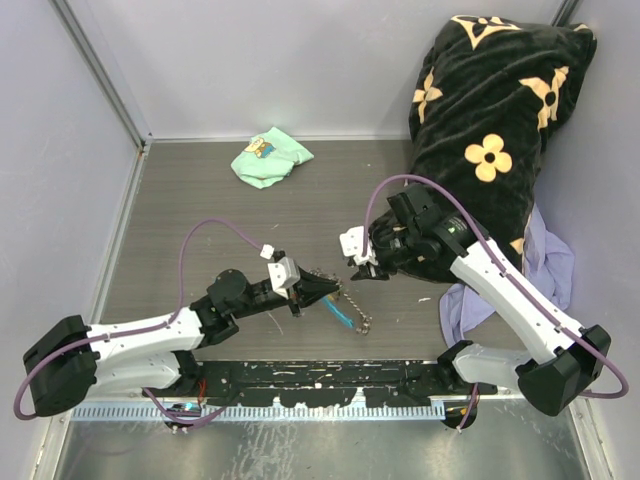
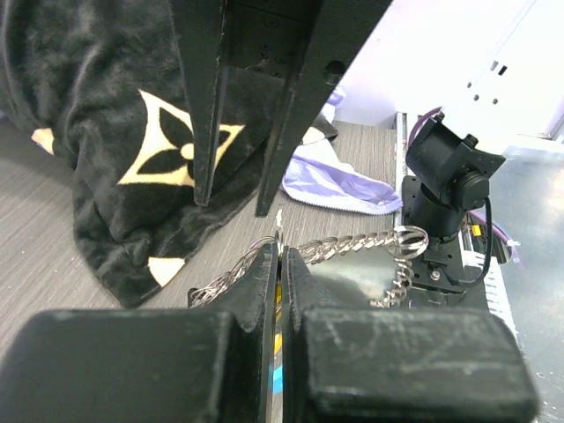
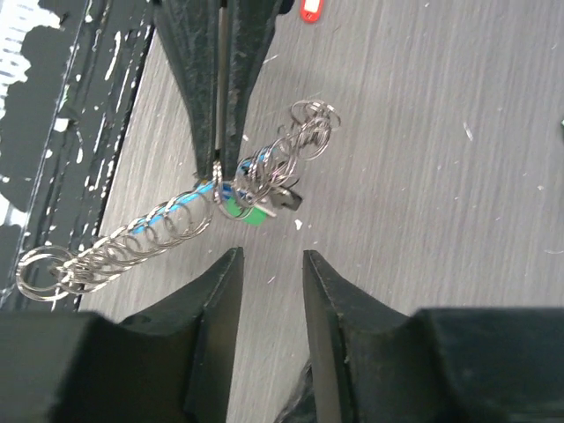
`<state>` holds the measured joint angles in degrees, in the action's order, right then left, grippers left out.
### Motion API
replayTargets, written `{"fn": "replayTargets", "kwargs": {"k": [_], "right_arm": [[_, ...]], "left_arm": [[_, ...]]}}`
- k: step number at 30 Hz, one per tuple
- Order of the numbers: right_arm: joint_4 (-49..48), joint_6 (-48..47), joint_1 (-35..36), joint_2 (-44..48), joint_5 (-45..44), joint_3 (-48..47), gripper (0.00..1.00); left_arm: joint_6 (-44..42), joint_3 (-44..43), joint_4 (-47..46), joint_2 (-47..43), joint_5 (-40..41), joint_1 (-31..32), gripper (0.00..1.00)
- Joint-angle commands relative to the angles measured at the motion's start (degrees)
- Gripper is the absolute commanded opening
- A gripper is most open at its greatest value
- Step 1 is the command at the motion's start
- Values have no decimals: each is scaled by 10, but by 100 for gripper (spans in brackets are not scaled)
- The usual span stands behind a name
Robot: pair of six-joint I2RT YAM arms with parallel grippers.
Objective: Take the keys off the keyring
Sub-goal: Remove the key from the keyring.
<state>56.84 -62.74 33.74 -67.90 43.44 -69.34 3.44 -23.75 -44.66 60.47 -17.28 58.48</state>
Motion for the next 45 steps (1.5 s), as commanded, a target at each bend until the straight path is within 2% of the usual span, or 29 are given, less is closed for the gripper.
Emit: {"fn": "replayTargets", "kwargs": {"k": [1, 6, 12, 23, 40, 45], "right_arm": [[-77, -28, -4, 9, 56, 9, 36], [-76, -48, -4, 5, 99, 23, 28], [-40, -96, -4, 7, 112, 23, 25], [4, -135, -3, 12, 101, 6, 26], [-36, -122, 8, 10, 111, 19, 26], [-42, -120, 12, 11, 109, 23, 20]], "left_arm": [[5, -12, -41, -22, 5, -2, 0], [10, -12, -42, -28, 10, -1, 0], [15, -10, -44, -33, 22, -2, 0], [25, -11, -50, -33, 30, -2, 0], [43, -15, -66, -24, 33, -2, 0], [53, -16, -75, -20, 37, -2, 0]]}}
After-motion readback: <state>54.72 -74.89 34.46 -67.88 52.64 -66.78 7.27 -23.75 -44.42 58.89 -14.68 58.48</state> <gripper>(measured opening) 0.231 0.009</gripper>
